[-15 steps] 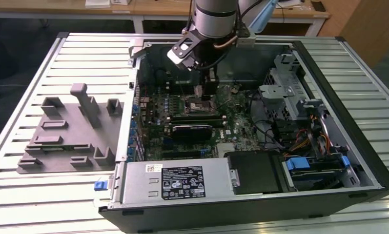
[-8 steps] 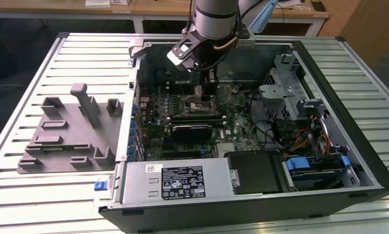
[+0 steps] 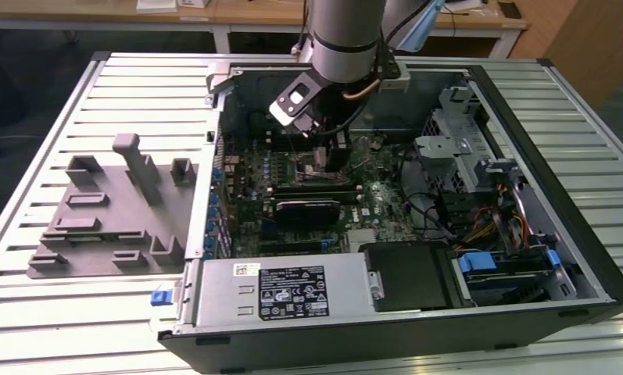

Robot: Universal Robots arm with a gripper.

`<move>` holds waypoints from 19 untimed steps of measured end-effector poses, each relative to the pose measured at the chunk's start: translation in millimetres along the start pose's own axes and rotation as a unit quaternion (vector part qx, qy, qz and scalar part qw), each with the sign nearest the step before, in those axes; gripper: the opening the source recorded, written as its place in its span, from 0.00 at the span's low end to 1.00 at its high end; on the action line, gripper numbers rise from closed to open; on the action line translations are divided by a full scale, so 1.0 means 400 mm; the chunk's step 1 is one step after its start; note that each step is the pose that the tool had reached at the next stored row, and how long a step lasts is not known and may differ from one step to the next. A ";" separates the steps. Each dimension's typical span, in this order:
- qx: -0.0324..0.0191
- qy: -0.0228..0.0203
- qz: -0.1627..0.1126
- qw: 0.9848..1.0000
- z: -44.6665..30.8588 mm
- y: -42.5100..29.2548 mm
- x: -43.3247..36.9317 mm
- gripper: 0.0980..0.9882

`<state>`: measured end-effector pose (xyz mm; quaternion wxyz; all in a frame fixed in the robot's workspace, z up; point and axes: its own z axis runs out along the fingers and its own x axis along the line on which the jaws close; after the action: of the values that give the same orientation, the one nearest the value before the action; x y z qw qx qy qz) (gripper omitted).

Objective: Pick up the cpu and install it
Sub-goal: 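Place the cpu into insertion slot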

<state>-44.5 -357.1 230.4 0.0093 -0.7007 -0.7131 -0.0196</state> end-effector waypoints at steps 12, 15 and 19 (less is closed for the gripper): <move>-0.012 -0.037 -0.002 0.999 -0.031 -0.001 0.003 0.50; -0.011 -0.036 -0.008 0.999 -0.028 -0.004 0.003 0.50; -0.010 -0.030 -0.019 0.999 -0.025 -0.005 0.003 0.50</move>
<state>-46.7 -356.4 240.3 -0.0192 -0.6874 -0.7260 -0.0055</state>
